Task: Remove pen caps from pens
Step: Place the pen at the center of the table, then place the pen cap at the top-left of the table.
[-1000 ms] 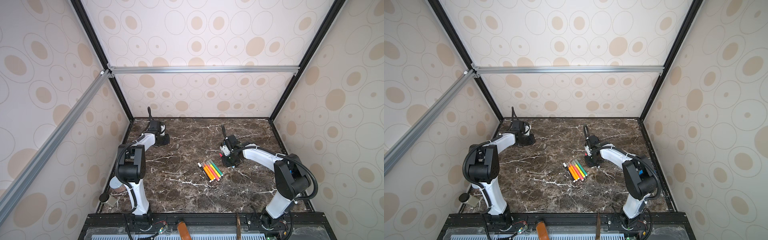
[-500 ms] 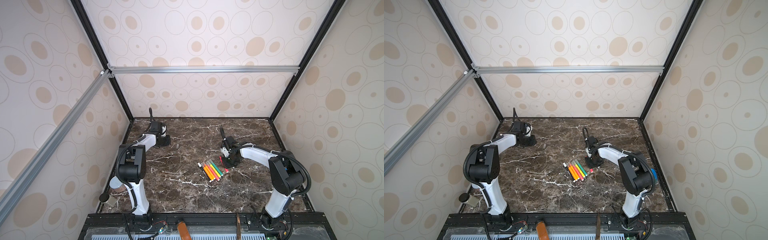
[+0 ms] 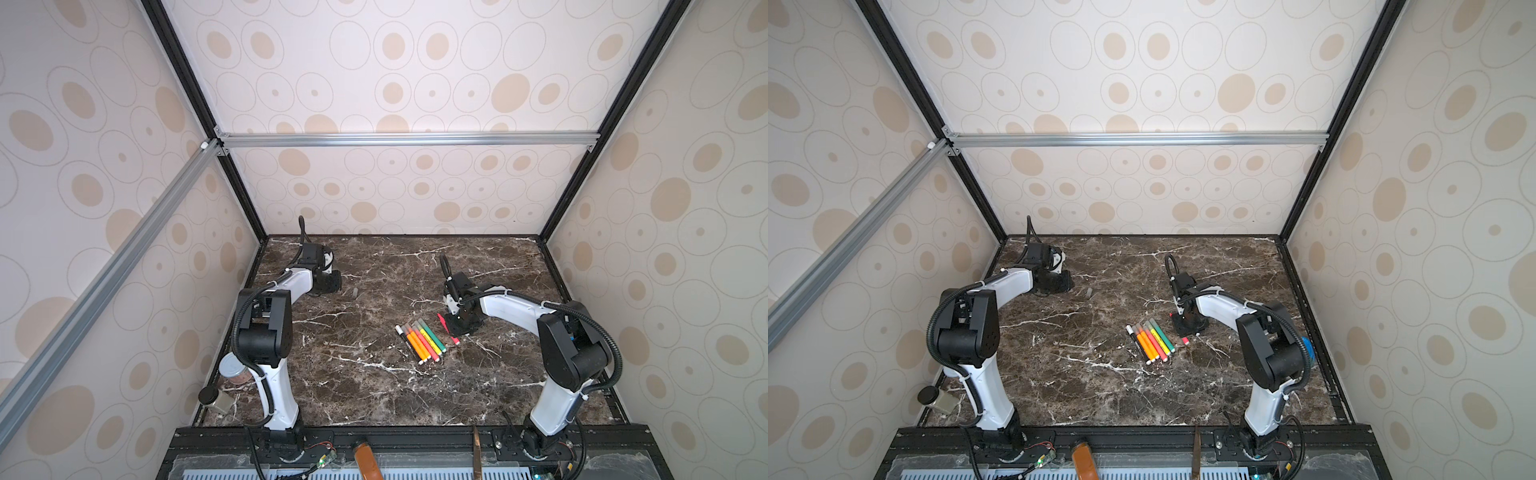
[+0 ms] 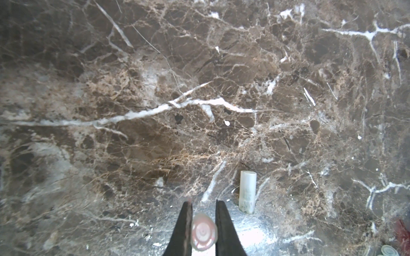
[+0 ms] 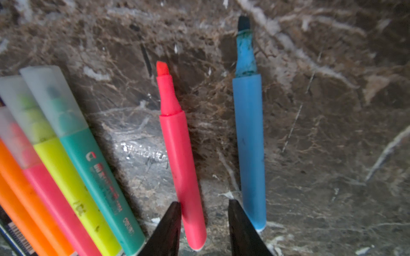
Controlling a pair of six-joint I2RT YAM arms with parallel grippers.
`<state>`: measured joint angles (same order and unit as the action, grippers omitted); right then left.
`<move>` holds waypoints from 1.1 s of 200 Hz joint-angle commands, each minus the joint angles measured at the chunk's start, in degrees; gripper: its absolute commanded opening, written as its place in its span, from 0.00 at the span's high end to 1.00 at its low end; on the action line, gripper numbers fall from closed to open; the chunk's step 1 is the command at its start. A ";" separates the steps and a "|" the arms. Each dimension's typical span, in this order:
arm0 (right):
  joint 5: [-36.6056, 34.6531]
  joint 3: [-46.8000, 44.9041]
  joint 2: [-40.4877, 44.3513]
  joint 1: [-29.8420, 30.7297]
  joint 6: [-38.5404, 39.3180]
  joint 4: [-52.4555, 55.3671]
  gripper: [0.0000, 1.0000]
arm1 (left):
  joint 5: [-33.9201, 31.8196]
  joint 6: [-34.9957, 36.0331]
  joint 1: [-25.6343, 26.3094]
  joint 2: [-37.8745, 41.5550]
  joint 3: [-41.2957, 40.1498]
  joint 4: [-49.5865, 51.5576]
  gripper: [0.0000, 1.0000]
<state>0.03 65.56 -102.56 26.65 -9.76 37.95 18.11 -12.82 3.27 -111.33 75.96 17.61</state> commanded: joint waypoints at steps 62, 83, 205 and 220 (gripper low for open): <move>0.32 2.46 1.05 0.02 0.97 1.05 0.61 | 2.31 2.16 1.52 -4.18 -0.34 -0.18 1.00; 0.42 2.44 1.05 -0.02 0.94 0.90 0.61 | 3.39 2.14 2.42 -4.60 -0.72 -0.55 1.00; -3.01 6.51 -4.53 2.39 1.76 2.12 0.56 | 4.49 1.84 4.11 -4.49 -2.07 -1.01 0.87; -3.45 6.49 -5.09 2.44 1.90 1.95 0.56 | 4.39 1.83 4.10 -4.59 -2.05 -1.00 0.83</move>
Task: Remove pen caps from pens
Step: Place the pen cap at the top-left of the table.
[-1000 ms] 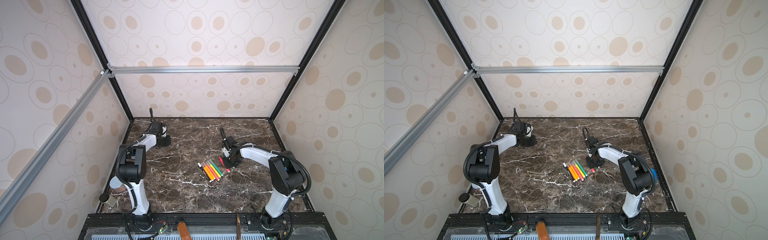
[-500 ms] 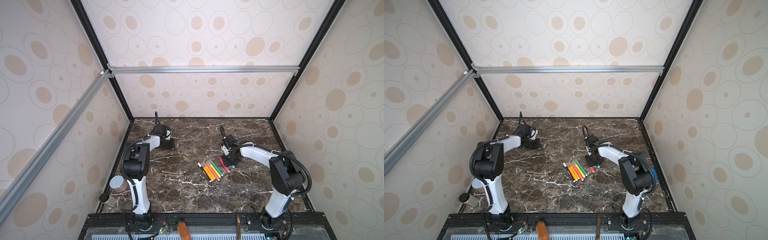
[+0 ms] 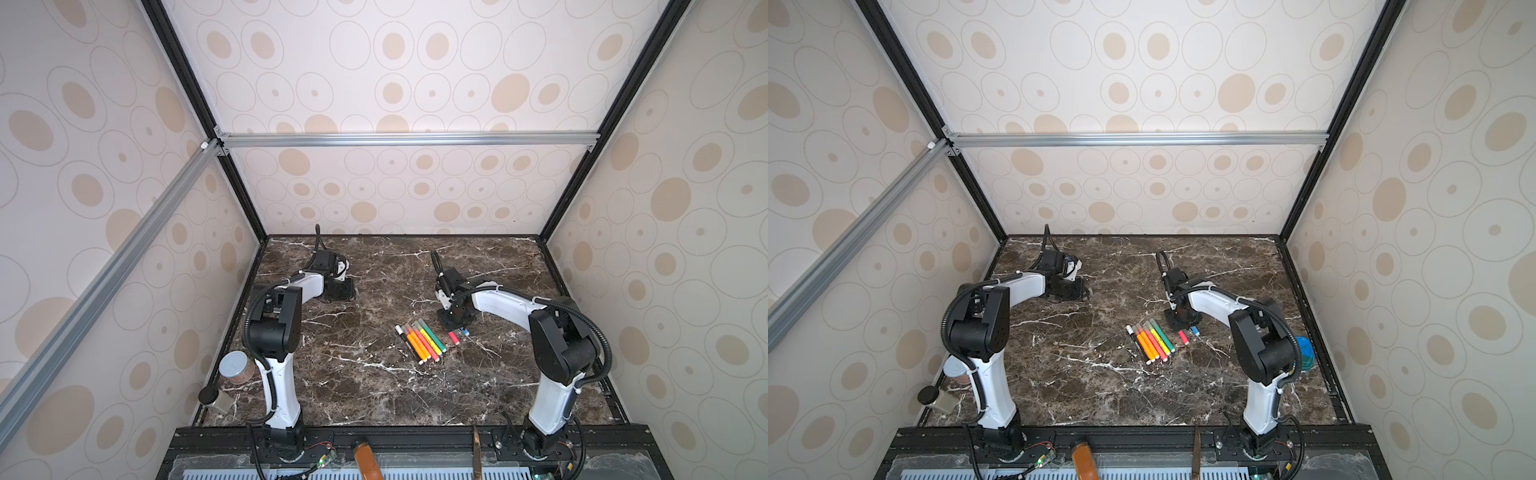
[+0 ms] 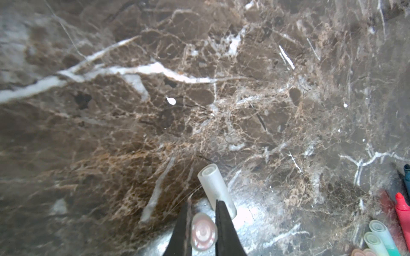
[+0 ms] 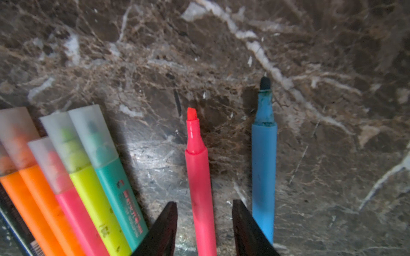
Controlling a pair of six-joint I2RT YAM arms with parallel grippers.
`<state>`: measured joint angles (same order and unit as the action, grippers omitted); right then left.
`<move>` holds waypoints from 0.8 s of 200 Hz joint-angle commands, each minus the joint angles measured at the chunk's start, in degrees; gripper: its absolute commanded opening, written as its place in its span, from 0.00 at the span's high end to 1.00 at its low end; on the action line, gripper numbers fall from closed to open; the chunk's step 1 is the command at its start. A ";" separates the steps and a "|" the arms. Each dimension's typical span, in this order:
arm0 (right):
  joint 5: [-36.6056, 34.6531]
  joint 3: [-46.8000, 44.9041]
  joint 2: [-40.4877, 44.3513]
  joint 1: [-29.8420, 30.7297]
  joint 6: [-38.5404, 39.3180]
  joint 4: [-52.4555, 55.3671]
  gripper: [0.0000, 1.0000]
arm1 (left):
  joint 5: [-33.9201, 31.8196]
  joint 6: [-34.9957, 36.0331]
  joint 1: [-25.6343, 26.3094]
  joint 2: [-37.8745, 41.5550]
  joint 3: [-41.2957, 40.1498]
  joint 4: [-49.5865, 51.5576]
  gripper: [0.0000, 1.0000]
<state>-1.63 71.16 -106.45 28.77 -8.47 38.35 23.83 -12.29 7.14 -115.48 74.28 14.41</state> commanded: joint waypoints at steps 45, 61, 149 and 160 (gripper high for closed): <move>-3.71 0.90 -2.70 0.25 0.94 1.13 0.56 | -1.55 1.34 0.25 -0.07 -0.19 2.45 0.78; -4.58 1.08 -2.88 0.28 1.22 1.20 0.56 | -1.68 1.31 0.24 -0.11 -0.01 2.46 0.76; -10.32 4.03 -2.82 0.27 3.32 3.04 0.58 | 2.79 0.20 0.24 1.84 -0.52 0.09 0.74; -10.95 4.23 -2.39 0.29 3.62 3.29 0.58 | 6.04 -0.25 0.24 2.80 -0.78 -1.03 0.74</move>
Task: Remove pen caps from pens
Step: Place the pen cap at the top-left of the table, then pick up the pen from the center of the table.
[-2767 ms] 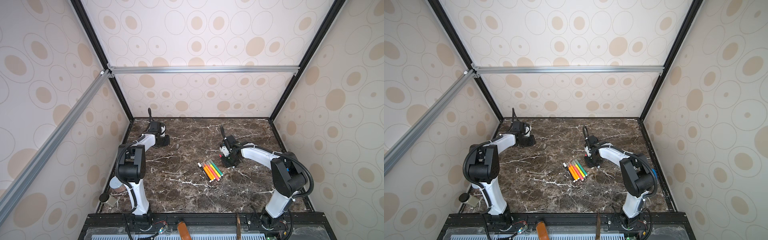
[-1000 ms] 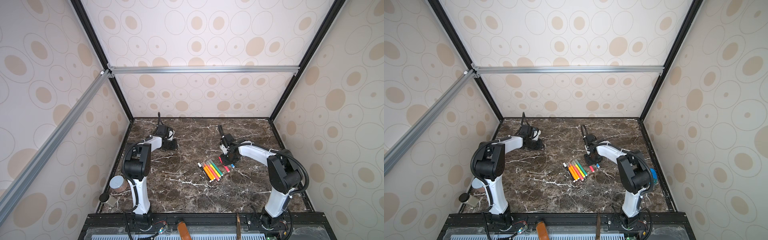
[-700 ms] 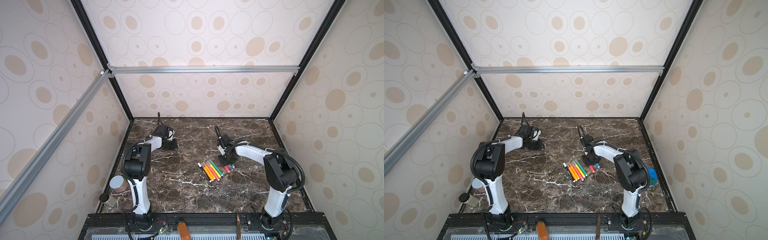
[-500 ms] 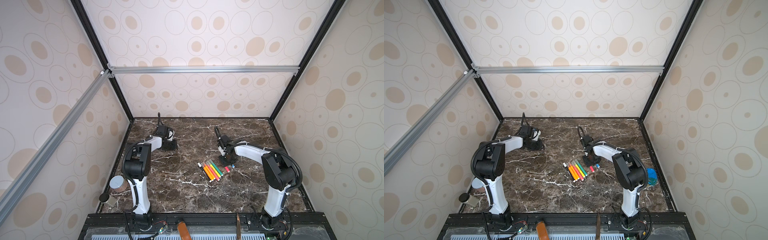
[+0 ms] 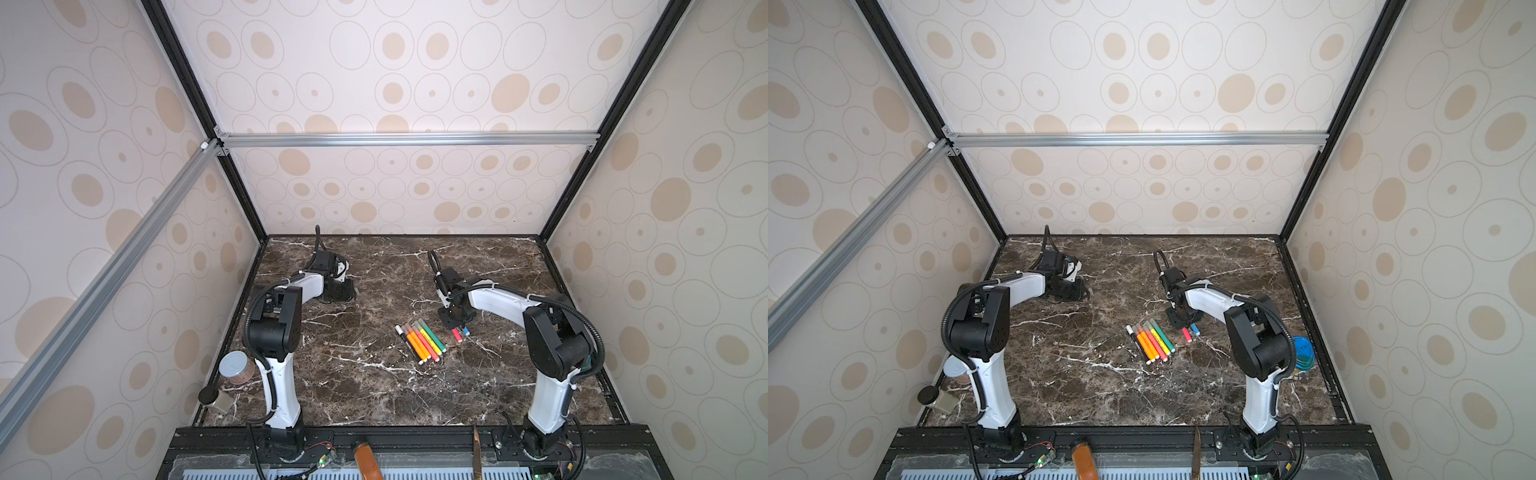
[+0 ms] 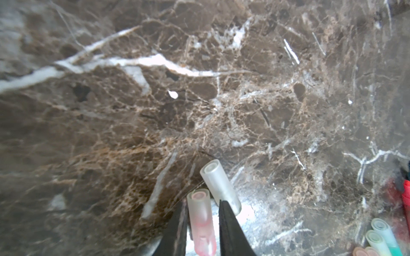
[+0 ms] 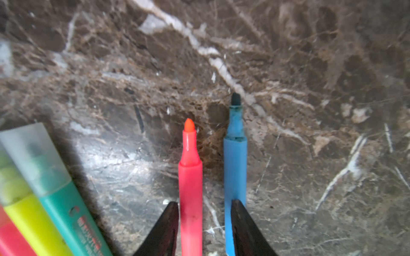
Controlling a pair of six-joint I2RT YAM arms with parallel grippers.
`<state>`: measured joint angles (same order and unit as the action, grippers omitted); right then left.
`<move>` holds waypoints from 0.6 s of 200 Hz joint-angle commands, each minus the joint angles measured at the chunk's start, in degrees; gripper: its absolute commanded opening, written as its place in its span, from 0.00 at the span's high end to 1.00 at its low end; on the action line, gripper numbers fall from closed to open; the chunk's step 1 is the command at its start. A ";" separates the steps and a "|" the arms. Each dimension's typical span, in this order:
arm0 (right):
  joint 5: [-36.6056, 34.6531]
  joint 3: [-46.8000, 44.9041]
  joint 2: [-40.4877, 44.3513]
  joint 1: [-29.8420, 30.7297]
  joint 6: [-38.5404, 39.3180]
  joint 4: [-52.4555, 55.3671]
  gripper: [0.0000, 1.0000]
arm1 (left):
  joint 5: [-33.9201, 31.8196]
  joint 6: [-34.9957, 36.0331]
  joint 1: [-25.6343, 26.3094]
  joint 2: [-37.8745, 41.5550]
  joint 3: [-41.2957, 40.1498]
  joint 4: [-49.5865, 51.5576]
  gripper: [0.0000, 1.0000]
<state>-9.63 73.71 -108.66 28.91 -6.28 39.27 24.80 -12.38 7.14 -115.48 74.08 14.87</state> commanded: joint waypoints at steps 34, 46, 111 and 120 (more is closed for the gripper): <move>1.35 1.20 4.15 0.12 2.46 1.58 0.59 | 7.81 -1.56 0.25 6.69 -0.78 -3.12 0.71; 5.92 0.61 6.92 0.11 2.12 0.91 0.59 | 7.72 -1.81 0.25 8.29 -0.62 -3.12 0.70; 18.77 4.30 9.20 9.34 -2.25 5.40 0.59 | 6.52 -3.24 0.25 17.20 -1.96 -2.97 0.64; 18.56 4.73 8.24 11.53 -3.70 5.73 0.59 | 5.89 -3.37 0.25 18.41 -2.38 -2.92 0.63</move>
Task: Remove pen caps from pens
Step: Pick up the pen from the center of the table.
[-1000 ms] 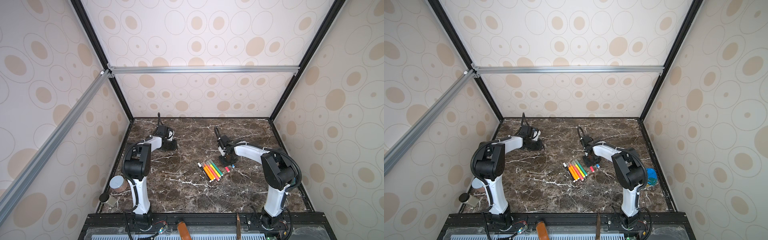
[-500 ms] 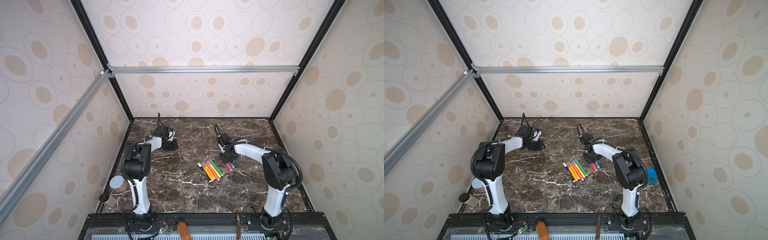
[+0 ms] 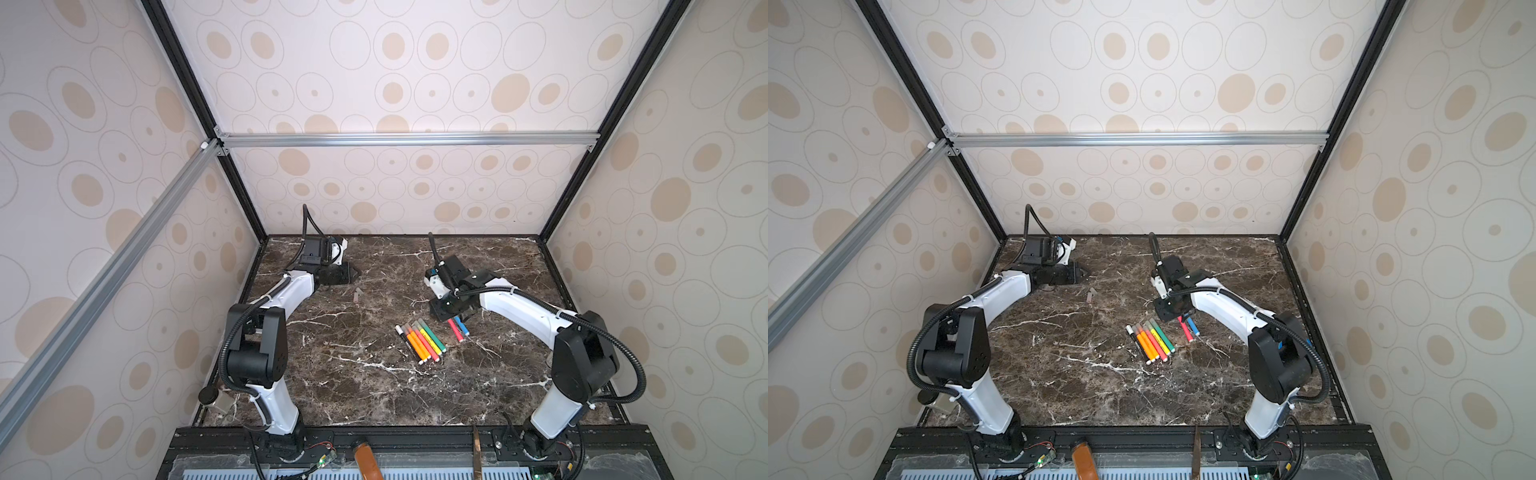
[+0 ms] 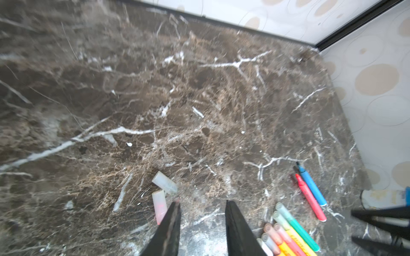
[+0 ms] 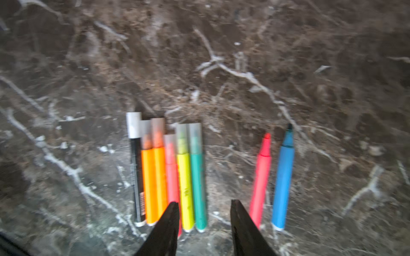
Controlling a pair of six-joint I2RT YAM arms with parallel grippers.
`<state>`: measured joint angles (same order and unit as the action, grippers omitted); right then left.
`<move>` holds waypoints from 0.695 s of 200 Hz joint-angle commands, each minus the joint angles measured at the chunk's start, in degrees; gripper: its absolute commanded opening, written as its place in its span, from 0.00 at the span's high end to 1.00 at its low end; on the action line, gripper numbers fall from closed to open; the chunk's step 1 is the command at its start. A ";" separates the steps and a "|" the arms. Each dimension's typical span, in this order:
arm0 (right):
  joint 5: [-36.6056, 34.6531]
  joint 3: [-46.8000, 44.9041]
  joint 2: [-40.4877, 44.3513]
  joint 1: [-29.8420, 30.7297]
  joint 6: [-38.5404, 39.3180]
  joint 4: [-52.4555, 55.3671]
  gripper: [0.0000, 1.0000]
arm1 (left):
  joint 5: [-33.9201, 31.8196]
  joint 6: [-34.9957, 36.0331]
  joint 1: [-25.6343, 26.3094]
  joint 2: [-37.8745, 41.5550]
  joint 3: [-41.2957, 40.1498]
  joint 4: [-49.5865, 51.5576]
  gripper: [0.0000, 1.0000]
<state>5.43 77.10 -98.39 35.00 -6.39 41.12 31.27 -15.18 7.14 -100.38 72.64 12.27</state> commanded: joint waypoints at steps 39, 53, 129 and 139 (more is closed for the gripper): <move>2.13 1.06 -5.39 10.47 -8.08 2.60 0.59 | -3.35 -2.49 0.16 8.59 -4.62 -2.06 0.61; 2.13 0.95 -6.80 11.45 -8.85 2.00 0.59 | -3.43 -4.01 0.16 10.58 -7.23 -3.91 0.61; -0.12 2.97 -13.77 13.53 -9.14 2.11 0.59 | -6.43 -7.31 0.16 17.49 -18.74 -9.49 0.60; -0.65 3.10 -14.26 13.51 -9.03 2.07 0.59 | -6.15 -7.42 0.16 17.57 -18.97 -9.83 0.60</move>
<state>6.70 78.50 -111.42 48.34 -14.98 42.26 26.24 -21.63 7.14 -84.38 53.95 5.19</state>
